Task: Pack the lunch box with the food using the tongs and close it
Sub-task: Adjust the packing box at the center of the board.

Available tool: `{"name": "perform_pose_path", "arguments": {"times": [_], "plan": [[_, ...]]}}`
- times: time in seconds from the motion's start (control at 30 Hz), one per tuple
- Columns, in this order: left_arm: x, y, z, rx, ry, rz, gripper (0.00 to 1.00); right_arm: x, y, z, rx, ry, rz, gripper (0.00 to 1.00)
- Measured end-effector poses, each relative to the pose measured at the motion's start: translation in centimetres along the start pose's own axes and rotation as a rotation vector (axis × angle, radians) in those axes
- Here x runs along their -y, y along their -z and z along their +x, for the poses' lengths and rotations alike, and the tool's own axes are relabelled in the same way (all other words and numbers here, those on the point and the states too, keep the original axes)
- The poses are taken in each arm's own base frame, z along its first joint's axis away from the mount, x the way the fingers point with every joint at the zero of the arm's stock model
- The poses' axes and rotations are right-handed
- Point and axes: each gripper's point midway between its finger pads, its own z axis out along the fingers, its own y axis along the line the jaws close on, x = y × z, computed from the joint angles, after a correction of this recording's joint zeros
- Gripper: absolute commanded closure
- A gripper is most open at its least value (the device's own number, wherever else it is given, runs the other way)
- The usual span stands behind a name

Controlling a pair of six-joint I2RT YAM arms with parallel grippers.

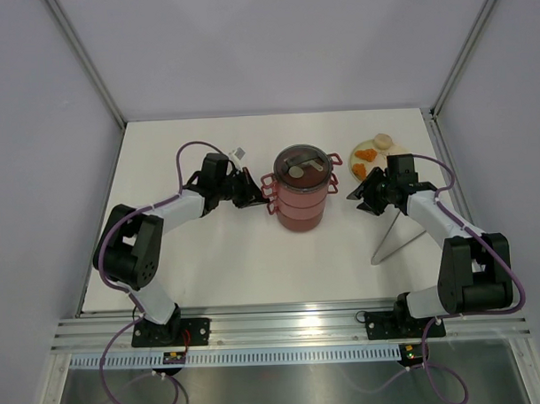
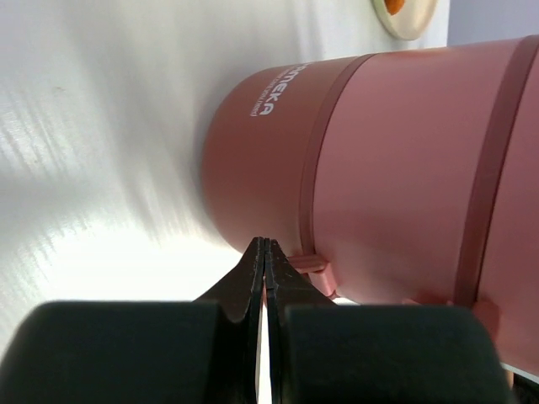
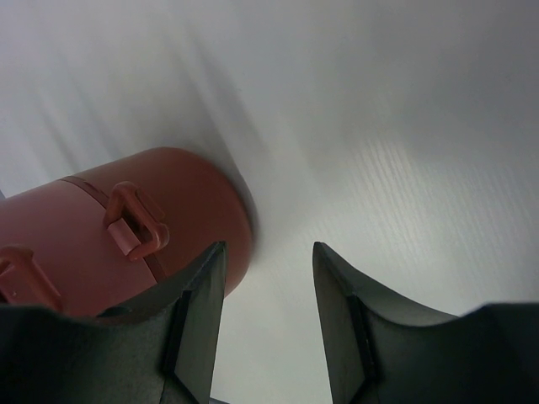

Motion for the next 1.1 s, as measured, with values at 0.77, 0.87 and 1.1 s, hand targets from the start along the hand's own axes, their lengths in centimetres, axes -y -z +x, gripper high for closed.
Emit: {"name": "perform_pose_path", "arguments": {"times": [0.77, 0.87, 1.1], "plan": [[1.8, 0.5, 1.5, -0.058, -0.057, 0.056, 1.0, 0.4, -0.4, 0.4, -0.013, -0.004, 0.008, 0.48], [2.0, 0.6, 1.7, -0.068, -0.057, 0.069, 1.0, 0.6, -0.6, 0.8, -0.023, -0.009, 0.002, 0.48], [1.7, 0.6, 1.8, -0.069, -0.062, 0.063, 1.0, 1.2, -1.3, 3.5, -0.08, -0.024, 0.008, 0.48]]}}
